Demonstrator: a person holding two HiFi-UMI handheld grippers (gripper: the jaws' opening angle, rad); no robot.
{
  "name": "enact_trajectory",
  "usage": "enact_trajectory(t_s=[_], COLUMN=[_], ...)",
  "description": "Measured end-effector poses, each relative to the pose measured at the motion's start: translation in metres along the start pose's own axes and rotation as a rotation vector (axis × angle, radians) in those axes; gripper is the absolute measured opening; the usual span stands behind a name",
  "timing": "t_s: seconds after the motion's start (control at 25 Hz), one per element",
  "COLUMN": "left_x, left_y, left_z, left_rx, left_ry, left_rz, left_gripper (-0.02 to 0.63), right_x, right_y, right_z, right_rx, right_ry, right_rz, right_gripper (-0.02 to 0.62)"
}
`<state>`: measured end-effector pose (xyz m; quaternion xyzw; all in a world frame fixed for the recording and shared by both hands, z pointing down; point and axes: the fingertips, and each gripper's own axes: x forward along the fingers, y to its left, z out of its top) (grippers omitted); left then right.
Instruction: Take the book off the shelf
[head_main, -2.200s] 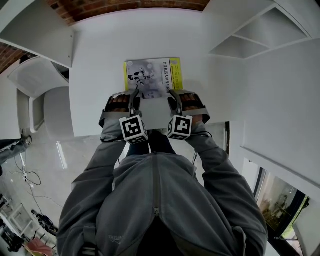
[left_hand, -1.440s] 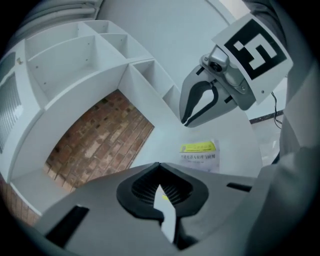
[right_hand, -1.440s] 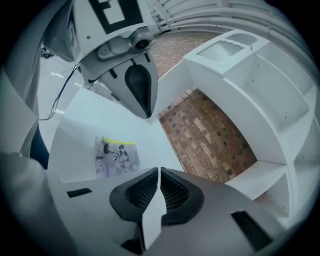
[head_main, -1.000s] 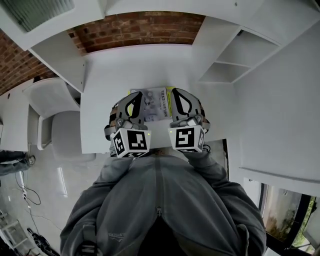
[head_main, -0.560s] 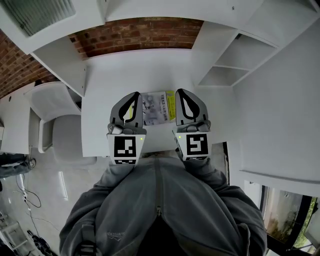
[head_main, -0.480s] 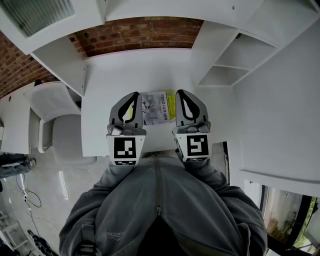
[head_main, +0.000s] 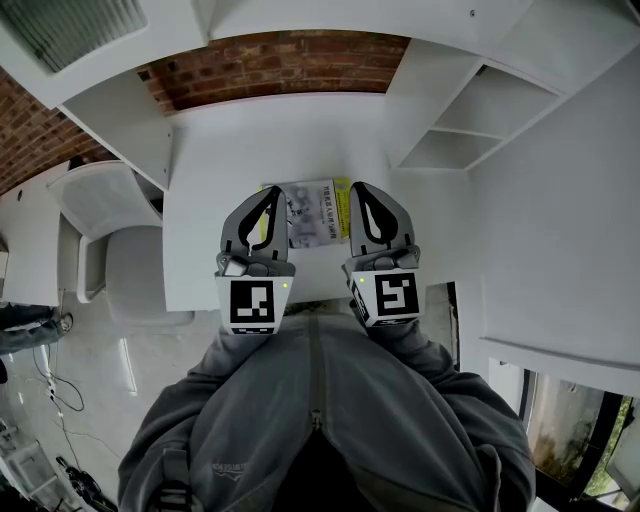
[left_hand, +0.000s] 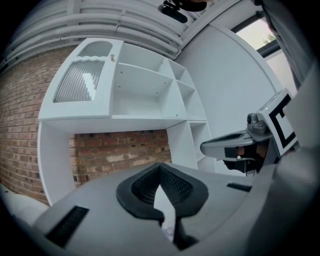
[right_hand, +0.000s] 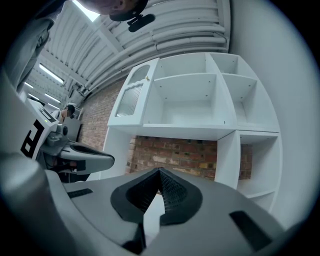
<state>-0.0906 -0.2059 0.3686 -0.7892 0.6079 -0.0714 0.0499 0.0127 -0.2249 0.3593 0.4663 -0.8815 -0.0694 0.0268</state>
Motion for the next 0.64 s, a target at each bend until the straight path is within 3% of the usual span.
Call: enact_trajectory(t_s=[0.64], left_x=[-0.0008], left_y=[-0.003], left_z=[0.0074], left_rx=[-0.025], left_ry=[-0.037], left_rz=[0.007], left_gripper=[0.006], right_x=[-0.0012], right_y=[0.001], right_z=[0.0047], right_rx=[0.006], right_ry=[-0.011], right_rz=[0.014], right_gripper=[0.026])
